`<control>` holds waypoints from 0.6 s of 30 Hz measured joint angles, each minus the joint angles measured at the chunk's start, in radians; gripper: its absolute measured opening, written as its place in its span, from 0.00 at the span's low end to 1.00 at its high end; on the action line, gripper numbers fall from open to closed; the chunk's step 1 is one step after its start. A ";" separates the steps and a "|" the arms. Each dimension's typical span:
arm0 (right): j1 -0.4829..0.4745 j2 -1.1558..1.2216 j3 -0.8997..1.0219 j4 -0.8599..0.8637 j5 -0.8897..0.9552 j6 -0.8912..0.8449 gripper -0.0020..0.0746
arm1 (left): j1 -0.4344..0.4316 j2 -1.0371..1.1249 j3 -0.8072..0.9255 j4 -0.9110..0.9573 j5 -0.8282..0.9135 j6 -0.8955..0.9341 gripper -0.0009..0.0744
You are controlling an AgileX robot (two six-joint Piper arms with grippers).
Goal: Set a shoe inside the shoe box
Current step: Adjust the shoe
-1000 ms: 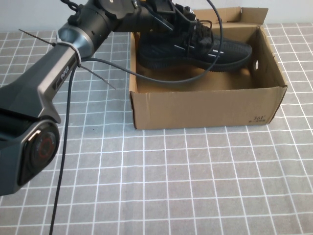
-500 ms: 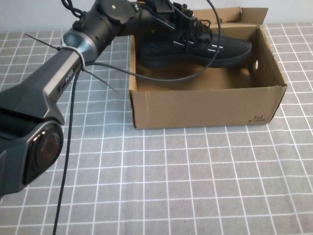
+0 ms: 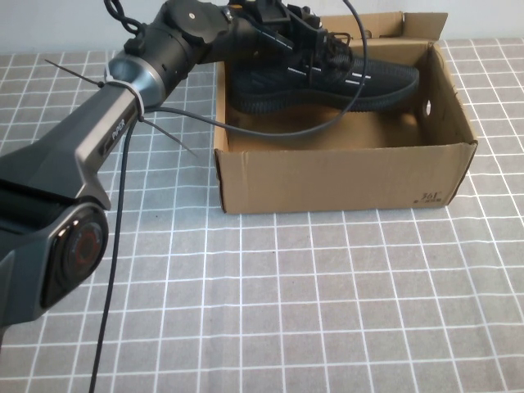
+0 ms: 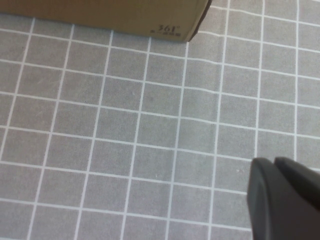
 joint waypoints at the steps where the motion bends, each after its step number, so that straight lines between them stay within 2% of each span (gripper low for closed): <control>1: 0.000 0.000 0.000 0.000 0.000 0.000 0.01 | 0.000 0.000 0.000 0.000 0.000 0.000 0.01; 18: 0.000 0.000 0.000 0.000 0.000 0.000 0.01 | 0.000 0.039 0.002 -0.005 0.015 0.002 0.01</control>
